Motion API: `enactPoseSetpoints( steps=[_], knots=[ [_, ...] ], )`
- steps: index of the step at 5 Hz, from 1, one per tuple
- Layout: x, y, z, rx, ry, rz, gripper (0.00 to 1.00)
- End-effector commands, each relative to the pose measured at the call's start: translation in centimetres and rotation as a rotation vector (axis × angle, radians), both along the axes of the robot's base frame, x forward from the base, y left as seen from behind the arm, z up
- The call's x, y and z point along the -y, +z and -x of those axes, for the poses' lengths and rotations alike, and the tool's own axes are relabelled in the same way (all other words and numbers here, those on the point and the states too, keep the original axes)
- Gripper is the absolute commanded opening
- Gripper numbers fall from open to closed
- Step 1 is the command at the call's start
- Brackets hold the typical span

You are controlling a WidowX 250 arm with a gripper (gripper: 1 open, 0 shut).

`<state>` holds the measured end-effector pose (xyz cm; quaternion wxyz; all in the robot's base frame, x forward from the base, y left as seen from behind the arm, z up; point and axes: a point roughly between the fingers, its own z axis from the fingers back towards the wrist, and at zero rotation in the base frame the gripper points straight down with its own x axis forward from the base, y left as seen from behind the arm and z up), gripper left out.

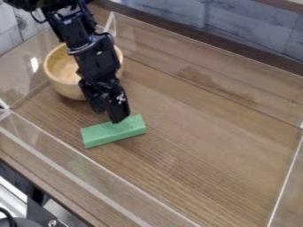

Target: Move green object from inside the wooden bowl to the table next to it

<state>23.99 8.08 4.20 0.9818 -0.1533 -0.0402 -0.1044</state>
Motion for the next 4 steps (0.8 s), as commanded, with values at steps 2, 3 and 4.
enactPoseSetpoints(
  steps=[2, 3, 4],
  knots=[
    [-1.5, 1.3, -2.0, 0.051, 0.133, -0.027, 1.00],
    [-0.9, 1.7, -2.0, 0.054, 0.170, -0.023, 1.00],
    [-0.3, 2.2, -1.9, 0.055, 0.188, -0.023, 1.00]
  ],
)
